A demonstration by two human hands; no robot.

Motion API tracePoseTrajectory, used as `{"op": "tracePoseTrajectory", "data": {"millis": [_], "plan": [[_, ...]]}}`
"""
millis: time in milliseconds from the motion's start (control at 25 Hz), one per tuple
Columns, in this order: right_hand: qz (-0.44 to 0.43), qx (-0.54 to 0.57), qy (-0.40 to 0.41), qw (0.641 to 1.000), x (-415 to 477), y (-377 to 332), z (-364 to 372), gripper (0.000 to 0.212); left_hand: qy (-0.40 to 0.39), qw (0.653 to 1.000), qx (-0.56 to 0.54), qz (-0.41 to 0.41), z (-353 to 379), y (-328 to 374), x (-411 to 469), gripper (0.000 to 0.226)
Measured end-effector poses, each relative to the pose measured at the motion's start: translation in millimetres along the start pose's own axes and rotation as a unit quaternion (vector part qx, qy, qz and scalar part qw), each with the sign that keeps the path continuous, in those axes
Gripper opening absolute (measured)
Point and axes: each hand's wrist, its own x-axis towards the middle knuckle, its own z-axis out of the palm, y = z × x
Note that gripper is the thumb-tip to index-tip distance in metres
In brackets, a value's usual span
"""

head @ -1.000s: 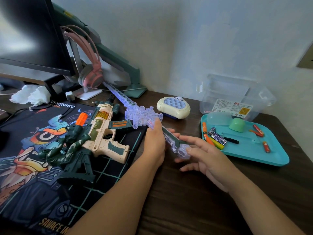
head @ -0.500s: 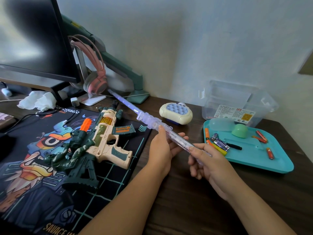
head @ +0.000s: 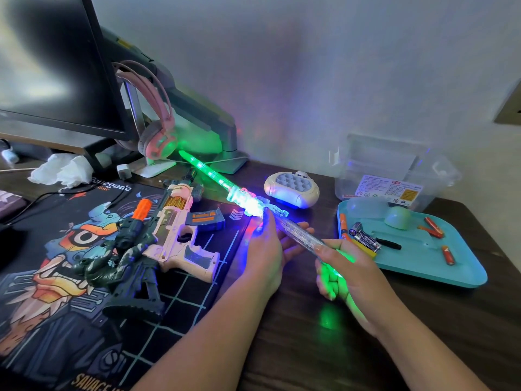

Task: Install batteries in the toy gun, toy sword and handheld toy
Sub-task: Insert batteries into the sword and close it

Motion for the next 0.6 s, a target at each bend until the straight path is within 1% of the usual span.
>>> {"op": "tracePoseTrajectory", "data": {"millis": [80,200,400,600], "plan": [[-0.006,-0.012,-0.001,1.0,0.0,1.4,-0.3,0.051,0.005,1.0,0.001,-0.002,0.6,-1.1,0.0,0.053],[-0.012,-0.021,-0.002,1.0,0.4,3.1,-1.1,0.048,0.009,1.0,0.001,-0.021,-0.3,-2.2,1.6,0.062],[-0.013,-0.027,-0.003,1.0,-0.7,4.1,-0.6,0.049,-0.003,0.999,-0.001,-0.041,-0.9,-2.1,2.4,0.067],[-0.022,-0.041,-0.005,0.999,-0.2,1.8,1.1,0.049,-0.013,0.999,-0.017,-0.036,-1.3,-1.9,1.3,0.068]]}}
